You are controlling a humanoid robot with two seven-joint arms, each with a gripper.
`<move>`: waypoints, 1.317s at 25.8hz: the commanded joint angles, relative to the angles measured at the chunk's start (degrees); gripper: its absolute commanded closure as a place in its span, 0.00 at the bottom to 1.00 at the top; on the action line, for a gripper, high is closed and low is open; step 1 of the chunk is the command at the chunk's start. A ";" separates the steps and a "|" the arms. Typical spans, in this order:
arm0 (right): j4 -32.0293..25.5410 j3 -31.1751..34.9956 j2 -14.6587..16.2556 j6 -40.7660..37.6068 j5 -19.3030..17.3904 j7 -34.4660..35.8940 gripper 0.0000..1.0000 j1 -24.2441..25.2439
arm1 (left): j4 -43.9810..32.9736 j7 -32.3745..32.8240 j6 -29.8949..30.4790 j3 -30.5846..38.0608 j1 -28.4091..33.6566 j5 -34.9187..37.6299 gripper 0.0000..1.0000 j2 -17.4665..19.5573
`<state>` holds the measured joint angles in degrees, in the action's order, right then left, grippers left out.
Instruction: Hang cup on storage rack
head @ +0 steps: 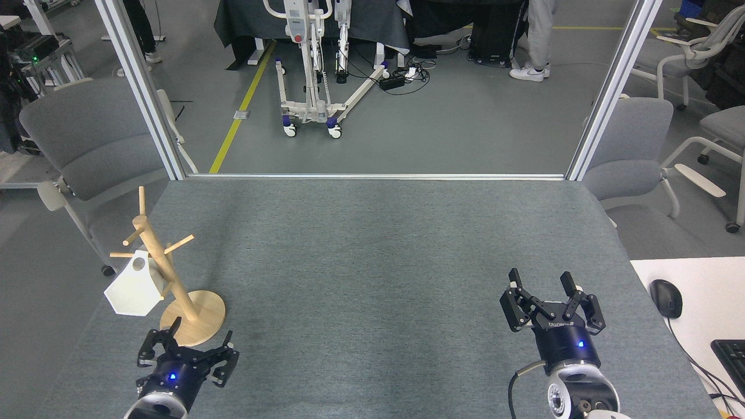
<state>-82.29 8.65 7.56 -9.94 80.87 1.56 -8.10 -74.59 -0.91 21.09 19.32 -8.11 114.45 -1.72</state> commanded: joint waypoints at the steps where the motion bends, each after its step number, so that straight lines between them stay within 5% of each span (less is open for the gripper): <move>1: 0.03 0.05 0.08 0.01 -0.01 0.20 0.00 0.01 | -0.21 -0.76 1.41 -1.21 -0.24 -0.19 0.01 -4.96; 4: 0.03 0.05 0.00 0.01 -0.01 0.20 0.00 0.01 | -0.47 -0.84 0.79 -5.34 -1.03 -1.51 0.01 -5.92; 11: 0.20 -0.04 -0.27 0.01 -0.18 0.20 0.00 0.10 | -0.65 -0.76 -3.16 -16.51 -5.60 -17.42 0.01 -6.01; 19: 0.29 0.40 -0.27 0.01 -0.45 0.38 0.00 0.01 | -1.44 -0.67 -11.34 -24.85 -12.46 -18.47 0.01 -6.19; 34: 2.93 0.67 -0.79 0.01 -0.54 0.64 0.00 -0.16 | -6.89 -0.84 -11.78 -22.57 -4.29 -18.47 0.01 -5.75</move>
<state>-79.41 9.32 6.82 -9.93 80.37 2.17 -8.18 -80.60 -1.66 9.32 -3.89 -14.57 95.98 -7.55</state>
